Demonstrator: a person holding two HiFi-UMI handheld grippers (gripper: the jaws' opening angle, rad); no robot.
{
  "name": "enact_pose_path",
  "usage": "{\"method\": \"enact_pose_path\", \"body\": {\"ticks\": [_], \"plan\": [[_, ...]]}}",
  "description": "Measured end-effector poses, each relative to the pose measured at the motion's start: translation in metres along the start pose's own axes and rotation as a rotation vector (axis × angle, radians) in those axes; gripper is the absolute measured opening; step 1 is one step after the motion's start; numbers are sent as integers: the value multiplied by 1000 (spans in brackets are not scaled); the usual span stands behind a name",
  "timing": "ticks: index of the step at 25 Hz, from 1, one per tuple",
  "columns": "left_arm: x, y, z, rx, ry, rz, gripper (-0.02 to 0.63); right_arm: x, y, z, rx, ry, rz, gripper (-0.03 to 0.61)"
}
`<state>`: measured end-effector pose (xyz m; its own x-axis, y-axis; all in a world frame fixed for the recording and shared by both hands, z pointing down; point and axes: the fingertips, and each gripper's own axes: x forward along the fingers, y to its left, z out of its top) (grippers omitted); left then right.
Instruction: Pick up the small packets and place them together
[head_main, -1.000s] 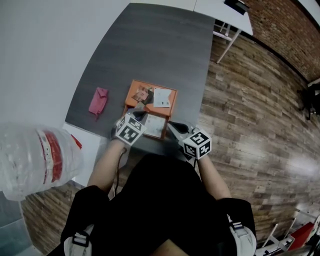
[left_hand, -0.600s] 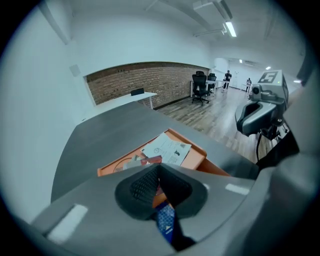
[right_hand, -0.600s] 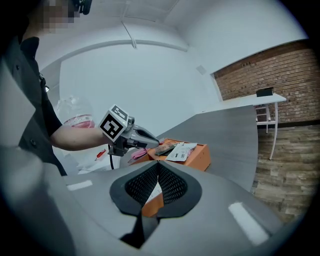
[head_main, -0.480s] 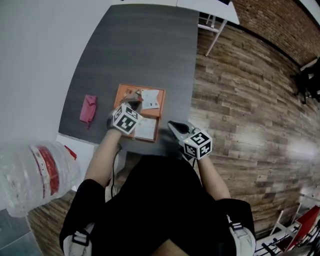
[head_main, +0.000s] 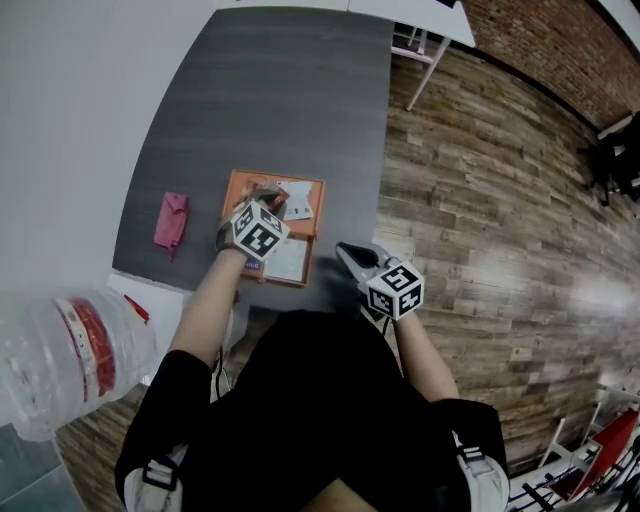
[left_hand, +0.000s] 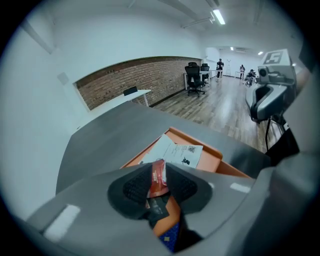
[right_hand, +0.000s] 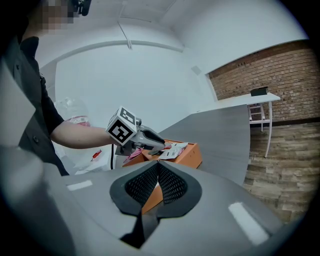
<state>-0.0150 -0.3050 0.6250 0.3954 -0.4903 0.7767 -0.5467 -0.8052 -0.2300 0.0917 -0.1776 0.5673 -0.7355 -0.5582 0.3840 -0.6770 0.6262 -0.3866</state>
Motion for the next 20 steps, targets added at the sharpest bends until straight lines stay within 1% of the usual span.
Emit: {"method": "enact_pose_path", "body": {"ticks": [1, 2, 8, 10, 12, 16, 17, 20], "plan": [[-1, -1, 0, -3, -3, -5, 114, 0, 0, 0, 0, 0, 1, 3], [-1, -2, 1, -8, -8, -10, 127, 0, -1, 1, 0, 0, 1, 3], [-9, -7, 1, -21, -34, -16, 127, 6, 1, 6, -7, 0, 16, 3], [-13, -7, 5, -38, -57, -10, 127, 8, 2, 8, -16, 2, 22, 3], [-21, -7, 12, -77, -104, -4, 127, 11, 4, 11, -26, 1, 28, 3], [-53, -11, 25, -241, -271, -4, 115, 16, 12, 17, -41, -2, 45, 3], [-59, -12, 25, -266, -305, -2, 106, 17, 14, 18, -48, -1, 47, 3], [-74, -13, 20, -301, -380, 15, 80, 21, 22, 22, -71, 5, 56, 3]]}}
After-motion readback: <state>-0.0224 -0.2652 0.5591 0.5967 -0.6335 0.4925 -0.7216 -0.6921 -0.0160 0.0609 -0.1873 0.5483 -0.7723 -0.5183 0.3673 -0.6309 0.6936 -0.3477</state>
